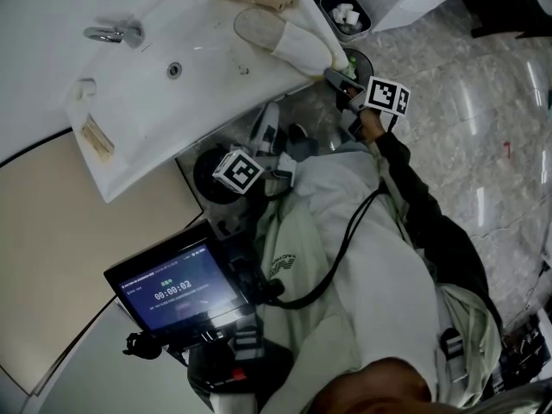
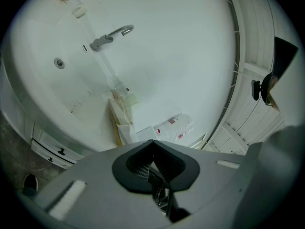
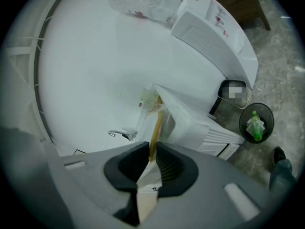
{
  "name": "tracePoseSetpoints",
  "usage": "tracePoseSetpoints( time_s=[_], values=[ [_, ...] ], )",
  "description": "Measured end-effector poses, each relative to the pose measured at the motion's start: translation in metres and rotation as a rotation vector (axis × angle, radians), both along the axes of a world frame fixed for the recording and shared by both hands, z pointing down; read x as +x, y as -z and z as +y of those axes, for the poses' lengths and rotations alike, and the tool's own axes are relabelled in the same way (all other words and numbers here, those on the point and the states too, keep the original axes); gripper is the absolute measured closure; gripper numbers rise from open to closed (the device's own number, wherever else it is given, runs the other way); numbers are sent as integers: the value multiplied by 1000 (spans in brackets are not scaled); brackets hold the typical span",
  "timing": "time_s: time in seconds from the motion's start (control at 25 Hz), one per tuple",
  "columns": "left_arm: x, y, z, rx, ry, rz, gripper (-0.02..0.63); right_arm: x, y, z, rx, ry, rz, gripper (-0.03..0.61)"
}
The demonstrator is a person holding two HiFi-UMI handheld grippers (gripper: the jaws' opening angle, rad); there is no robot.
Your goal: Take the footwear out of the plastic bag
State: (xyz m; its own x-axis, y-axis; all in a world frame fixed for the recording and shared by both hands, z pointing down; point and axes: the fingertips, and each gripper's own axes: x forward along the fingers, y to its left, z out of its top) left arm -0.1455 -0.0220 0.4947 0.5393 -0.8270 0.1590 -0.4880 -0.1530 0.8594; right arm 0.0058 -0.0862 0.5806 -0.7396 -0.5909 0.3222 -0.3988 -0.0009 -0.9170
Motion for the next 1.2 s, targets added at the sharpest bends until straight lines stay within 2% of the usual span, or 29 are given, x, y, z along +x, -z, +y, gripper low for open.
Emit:
tracePoseSetpoints(
  time_s=[0.12, 0.24, 0.44, 0.48, 0.52, 0.56, 0.6, 0.72, 0.88, 1.08, 1.2],
  values=[
    [3, -1, 0, -2, 0, 27, 607, 5, 14, 8, 30, -6, -26, 531],
    [13, 1, -1, 3, -12, 92, 606, 15, 28, 22, 78, 6, -69, 531],
    [26, -18, -8, -30, -38, 72, 606, 41, 40, 47, 147, 53, -137, 531],
    [26, -22, -11, -47, -36, 82, 556, 45, 41, 49, 150, 51, -146, 531],
    [25, -28, -14, -72, -33, 88, 457, 47, 41, 51, 150, 46, -154, 531],
    [22, -35, -16, -99, -29, 90, 386, 47, 40, 52, 147, 39, -159, 531],
    [19, -41, -18, -120, -24, 93, 364, 46, 39, 52, 145, 32, -165, 531],
    [13, -50, -26, -129, -17, 125, 353, 42, 44, 53, 168, 30, -188, 531],
    [20, -49, -40, -104, -18, 182, 305, 46, 51, 51, 198, 35, -204, 529],
    [31, -54, -42, -127, -19, 145, 304, 54, 42, 48, 180, 22, -187, 529],
    [33, -59, -41, -140, -15, 124, 317, 60, 28, 45, 137, -7, -168, 529]
  ],
)
